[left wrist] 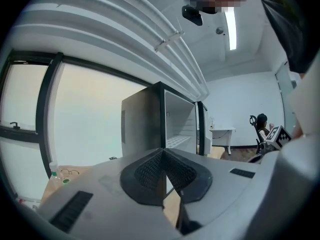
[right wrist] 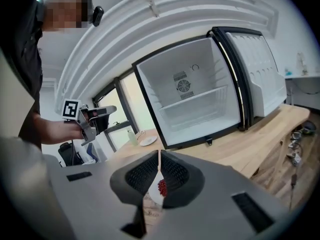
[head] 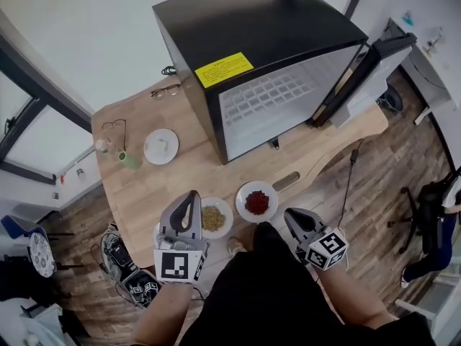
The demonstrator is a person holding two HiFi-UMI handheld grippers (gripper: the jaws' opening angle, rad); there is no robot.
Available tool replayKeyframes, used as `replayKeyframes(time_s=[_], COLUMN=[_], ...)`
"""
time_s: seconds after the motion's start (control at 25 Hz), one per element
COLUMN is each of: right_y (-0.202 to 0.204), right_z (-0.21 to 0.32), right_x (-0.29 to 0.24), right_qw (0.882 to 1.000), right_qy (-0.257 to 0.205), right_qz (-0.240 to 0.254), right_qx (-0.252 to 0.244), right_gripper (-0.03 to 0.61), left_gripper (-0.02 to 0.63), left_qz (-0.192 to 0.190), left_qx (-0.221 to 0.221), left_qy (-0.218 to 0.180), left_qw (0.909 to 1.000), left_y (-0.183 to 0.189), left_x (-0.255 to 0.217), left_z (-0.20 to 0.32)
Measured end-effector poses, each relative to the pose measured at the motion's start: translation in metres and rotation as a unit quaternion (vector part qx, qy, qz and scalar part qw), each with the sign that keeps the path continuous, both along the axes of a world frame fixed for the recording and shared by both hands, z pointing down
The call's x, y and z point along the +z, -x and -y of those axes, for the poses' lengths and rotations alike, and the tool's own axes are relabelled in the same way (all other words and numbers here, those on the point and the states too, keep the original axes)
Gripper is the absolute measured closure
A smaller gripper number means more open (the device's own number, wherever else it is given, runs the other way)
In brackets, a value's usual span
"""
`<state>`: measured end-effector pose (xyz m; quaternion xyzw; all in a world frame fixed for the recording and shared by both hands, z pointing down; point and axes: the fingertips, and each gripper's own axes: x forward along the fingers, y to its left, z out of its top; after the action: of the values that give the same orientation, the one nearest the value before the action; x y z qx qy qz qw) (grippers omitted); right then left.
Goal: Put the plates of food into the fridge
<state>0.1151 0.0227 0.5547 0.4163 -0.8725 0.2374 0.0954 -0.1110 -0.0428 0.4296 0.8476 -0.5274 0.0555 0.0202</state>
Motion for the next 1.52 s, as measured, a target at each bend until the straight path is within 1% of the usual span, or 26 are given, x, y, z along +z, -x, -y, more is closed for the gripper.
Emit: replayKeyframes(time_s=[0.08,0.2,0.28,0.36,0.4,0.44,0.48,0.56,0.76,0.92,1.0,1.12,1.16,1.2,1.24,1.36,1.44,1.52], right_y=[-0.001,-0.006,-0.006,-0.008,-0.009,-0.010,-0.012,-0.013,-0.008,-0.001,0.003,0.007,0.008,0.008,0.008,0.006,0.007,0.007], right_z=[-0.003,-0.007,-0.010,-0.013,-0.014,-0.014,-0.014,-0.012,-0.006,-0.003,-0.001,0.003,0.004,0.004,0.005,0.008,0.012,0.015], right_x=[0.021,0.053,0.072,0.090,0.100,0.110,0.118,0.131,0.151,0.166,0.173,0.178,0.179,0.179,0.178,0.166,0.155,0.148], right_qw=[1.000,0.999,0.997,0.991,0.987,0.982,0.978,0.971,0.952,0.928,0.918,0.912,0.911,0.908,0.905,0.894,0.893,0.894], right_qy=[0.011,0.042,0.070,0.106,0.128,0.148,0.165,0.186,0.215,0.250,0.266,0.283,0.287,0.289,0.291,0.285,0.278,0.275], right_qz=[0.002,0.011,0.031,0.065,0.084,0.099,0.111,0.130,0.184,0.240,0.257,0.256,0.256,0.259,0.267,0.306,0.320,0.323], right_qx=[0.003,0.018,0.026,0.040,0.049,0.057,0.065,0.081,0.113,0.139,0.146,0.150,0.151,0.154,0.156,0.158,0.152,0.146], right_gripper=[0.555,0.555,0.554,0.550,0.515,0.454,0.433,0.433,0.433,0.433,0.433,0.434,0.455,0.490,0.508,0.537,0.545,0.545], left_gripper=[0.609,0.609,0.609,0.609,0.609,0.609,0.609,0.609,0.609,0.609,0.609,0.610,0.609,0.609,0.609,0.609,0.609,0.609], left_qz=[0.010,0.018,0.020,0.020,0.021,0.022,0.023,0.026,0.037,0.046,0.049,0.051,0.051,0.052,0.051,0.050,0.049,0.047], left_qx=[-0.008,-0.021,-0.024,-0.022,-0.021,-0.021,-0.021,-0.020,-0.011,-0.011,-0.014,-0.019,-0.021,-0.022,-0.024,-0.026,-0.029,-0.031], left_qy=[0.005,0.018,0.026,0.033,0.037,0.042,0.048,0.054,0.053,0.063,0.066,0.065,0.065,0.065,0.065,0.065,0.063,0.060], left_qw=[0.9999,0.9994,0.9992,0.9990,0.9989,0.9986,0.9984,0.9980,0.9978,0.9969,0.9966,0.9964,0.9964,0.9963,0.9963,0.9963,0.9964,0.9966], left_y=[0.000,0.001,0.001,-0.001,-0.002,-0.003,-0.004,-0.006,-0.011,-0.007,-0.004,0.000,0.002,0.003,0.004,0.005,0.007,0.008], left_x=[0.006,0.020,0.027,0.035,0.040,0.044,0.048,0.052,0.053,0.060,0.060,0.059,0.060,0.060,0.060,0.060,0.058,0.056], left_z=[0.002,0.002,-0.001,-0.005,-0.008,-0.010,-0.011,-0.012,-0.014,-0.018,-0.020,-0.020,-0.020,-0.020,-0.020,-0.020,-0.019,-0.016])
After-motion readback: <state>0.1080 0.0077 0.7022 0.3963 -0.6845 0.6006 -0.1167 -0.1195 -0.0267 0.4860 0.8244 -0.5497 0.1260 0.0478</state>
